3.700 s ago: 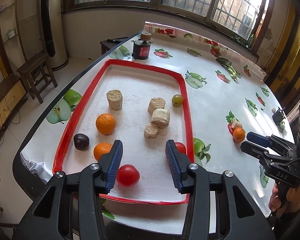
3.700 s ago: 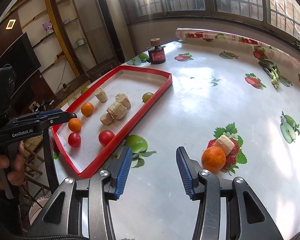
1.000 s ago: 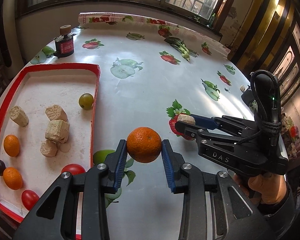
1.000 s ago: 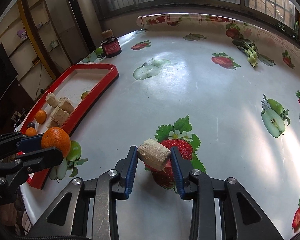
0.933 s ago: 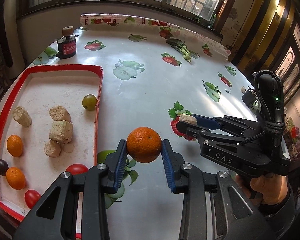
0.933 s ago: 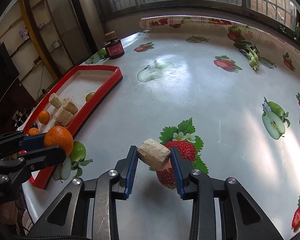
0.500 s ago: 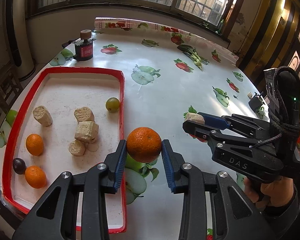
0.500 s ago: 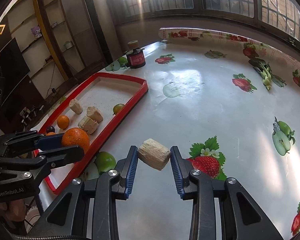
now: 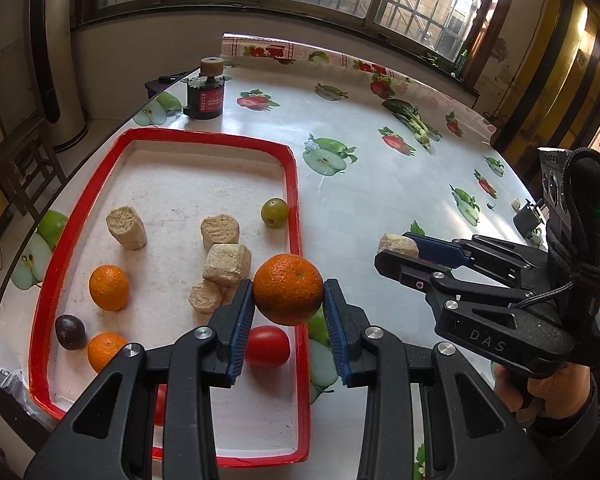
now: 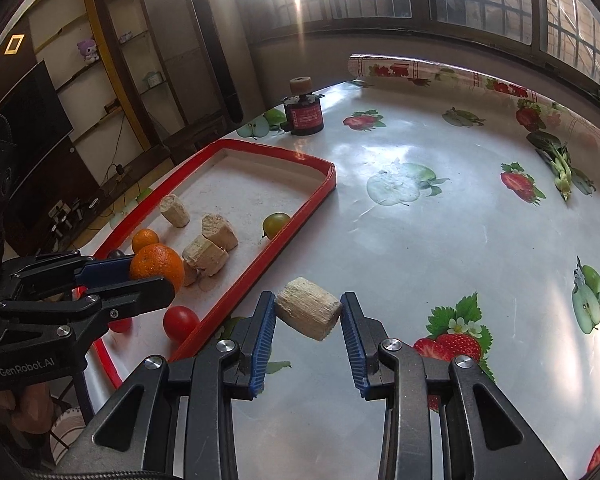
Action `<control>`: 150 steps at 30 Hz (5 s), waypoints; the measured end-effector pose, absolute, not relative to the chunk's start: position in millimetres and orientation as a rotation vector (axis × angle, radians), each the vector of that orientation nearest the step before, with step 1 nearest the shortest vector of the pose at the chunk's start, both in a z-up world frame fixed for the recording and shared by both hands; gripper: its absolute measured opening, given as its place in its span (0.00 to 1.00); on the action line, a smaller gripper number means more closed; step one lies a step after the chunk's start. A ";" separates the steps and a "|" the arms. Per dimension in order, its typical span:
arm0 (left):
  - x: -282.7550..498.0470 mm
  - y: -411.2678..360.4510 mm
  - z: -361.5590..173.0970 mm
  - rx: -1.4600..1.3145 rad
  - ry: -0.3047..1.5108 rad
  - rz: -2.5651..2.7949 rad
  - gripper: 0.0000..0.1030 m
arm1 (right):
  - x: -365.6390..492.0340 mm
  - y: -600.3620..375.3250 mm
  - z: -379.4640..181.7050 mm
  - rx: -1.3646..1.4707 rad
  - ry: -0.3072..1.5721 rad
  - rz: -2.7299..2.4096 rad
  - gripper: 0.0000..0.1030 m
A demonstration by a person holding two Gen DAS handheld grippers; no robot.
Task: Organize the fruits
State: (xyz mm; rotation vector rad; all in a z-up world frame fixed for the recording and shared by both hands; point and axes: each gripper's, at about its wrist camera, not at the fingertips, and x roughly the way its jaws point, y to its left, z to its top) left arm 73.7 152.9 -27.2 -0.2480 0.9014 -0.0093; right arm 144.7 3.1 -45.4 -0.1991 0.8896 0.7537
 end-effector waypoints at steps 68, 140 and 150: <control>119.6 242.2 -70.3 -0.311 0.993 0.076 0.31 | 226.8 122.3 -78.7 -0.297 0.938 0.820 0.33; -60.2 155.0 -9.1 -0.149 0.771 0.212 0.77 | 58.2 12.9 -22.3 -0.470 0.685 1.244 0.88; -81.1 144.7 3.6 -0.134 0.719 0.224 0.79 | 25.6 -15.1 -6.6 -0.494 0.559 1.256 0.97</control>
